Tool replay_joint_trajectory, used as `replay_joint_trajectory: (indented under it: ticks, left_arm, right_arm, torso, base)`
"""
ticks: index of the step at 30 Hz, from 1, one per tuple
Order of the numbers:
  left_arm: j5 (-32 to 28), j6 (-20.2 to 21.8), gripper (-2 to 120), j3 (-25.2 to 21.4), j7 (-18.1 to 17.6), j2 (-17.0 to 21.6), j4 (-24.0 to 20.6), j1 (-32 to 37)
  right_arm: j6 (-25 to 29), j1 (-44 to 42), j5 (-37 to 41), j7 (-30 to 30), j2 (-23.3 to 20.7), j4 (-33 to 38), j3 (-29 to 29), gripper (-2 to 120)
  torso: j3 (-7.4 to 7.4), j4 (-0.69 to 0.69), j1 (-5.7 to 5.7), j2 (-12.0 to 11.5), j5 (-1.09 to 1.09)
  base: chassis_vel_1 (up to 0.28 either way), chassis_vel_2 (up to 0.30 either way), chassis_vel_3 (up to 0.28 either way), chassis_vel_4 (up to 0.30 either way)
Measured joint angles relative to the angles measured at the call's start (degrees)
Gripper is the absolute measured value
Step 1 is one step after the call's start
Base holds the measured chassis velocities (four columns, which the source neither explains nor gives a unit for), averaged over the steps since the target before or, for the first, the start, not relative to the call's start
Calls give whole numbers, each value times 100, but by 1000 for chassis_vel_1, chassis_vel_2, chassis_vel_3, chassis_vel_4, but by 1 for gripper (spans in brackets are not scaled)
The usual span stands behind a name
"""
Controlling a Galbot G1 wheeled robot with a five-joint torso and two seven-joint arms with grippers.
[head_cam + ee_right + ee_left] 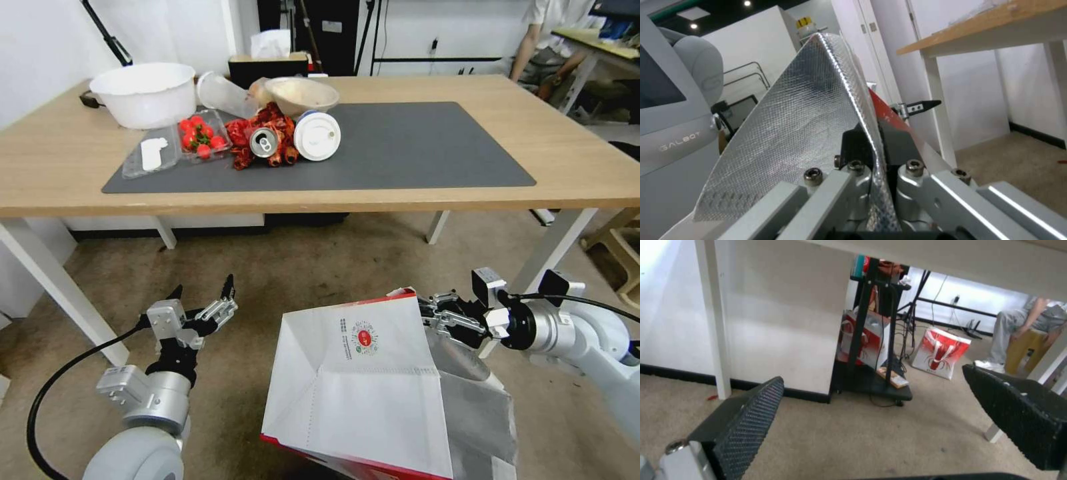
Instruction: Pick up the food delivery bag from the floor and place it on the table.
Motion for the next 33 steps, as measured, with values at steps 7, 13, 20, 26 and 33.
replay_joint_trajectory:
  ticks: [7, 13, 20, 26, 33]
  left_arm:
    - [0, 7, 100, 0, 8, -7, -19, 9]
    - [0, 9, 100, 4, 12, -7, -26, 21]
    - [5, 1, 100, 3, 16, -10, -64, 32]
    - [7, -1, 100, -3, 19, -10, -87, 38]
    - [16, -1, 100, -1, 18, -20, -89, 41]
  right_arm:
    - [2, -35, 8, 17, -3, 26, 35, 0]
    - [4, -78, 7, 19, 7, 37, 61, 0]
    - [4, -113, 11, 15, -5, 67, 106, 0]
    - [4, -73, 90, 30, -53, 93, 145, 0]
    - [3, -61, 117, 44, -62, 97, 183, 0]
  torso:
    - [98, 0, 50, 148, 0]
    - [178, 1, 95, 274, 0]
    - [282, 0, 151, 435, 0]
    - [375, 0, 209, 585, 0]
    - [464, 0, 266, 730, 0]
  base:
    - [0, 0, 0, 0]
    - [0, 0, 0, 0]
    - [0, 0, 0, 0]
    - [0, 0, 0, 0]
    - [0, 0, 0, 0]
